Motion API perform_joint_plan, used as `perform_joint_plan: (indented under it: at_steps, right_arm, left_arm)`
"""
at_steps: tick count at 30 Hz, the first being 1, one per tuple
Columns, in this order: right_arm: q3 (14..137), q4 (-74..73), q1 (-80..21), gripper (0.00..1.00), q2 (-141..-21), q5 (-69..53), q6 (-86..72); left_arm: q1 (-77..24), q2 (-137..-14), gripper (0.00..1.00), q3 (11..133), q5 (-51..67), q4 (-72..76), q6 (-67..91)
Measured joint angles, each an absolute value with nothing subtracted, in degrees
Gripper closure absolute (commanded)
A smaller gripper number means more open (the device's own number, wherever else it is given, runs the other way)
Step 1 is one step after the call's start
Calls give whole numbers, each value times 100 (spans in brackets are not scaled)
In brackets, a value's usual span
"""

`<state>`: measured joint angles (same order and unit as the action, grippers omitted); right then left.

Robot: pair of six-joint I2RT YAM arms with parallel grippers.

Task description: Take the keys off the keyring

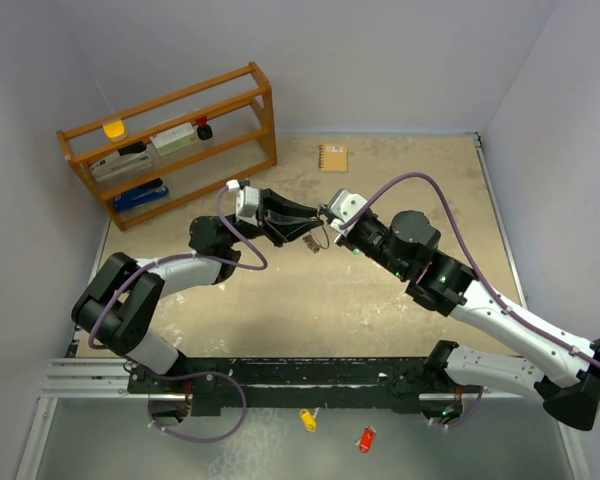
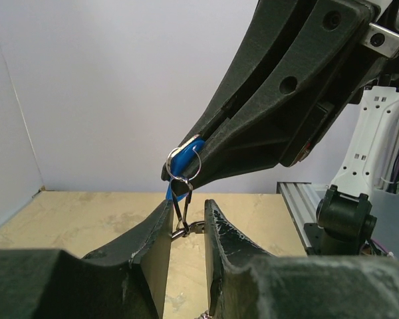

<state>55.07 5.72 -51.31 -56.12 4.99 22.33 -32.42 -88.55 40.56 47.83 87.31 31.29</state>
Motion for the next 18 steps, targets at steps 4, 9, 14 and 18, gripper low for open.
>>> perform_joint_plan:
  at_steps: [4, 9, 14, 18]
  right_arm:
    - [5507, 499, -5137, 100, -5612, 499, 2244]
    - [5507, 438, -5137, 100, -5612, 499, 2252]
    - [5507, 432, -5144, 100, -5607, 497, 2255]
    - [5507, 414, -5151, 100, -5605, 495, 2255]
  left_arm:
    - [-3242, -8925, 79, 4064, 4834, 8735, 3214]
    - [-3238, -8962, 82, 4084, 4930, 8737, 3317]
    - [-3227, -9015, 87, 4160, 4980, 8737, 3420]
    - [-3212, -9043, 94, 4191, 4989, 8737, 3520]
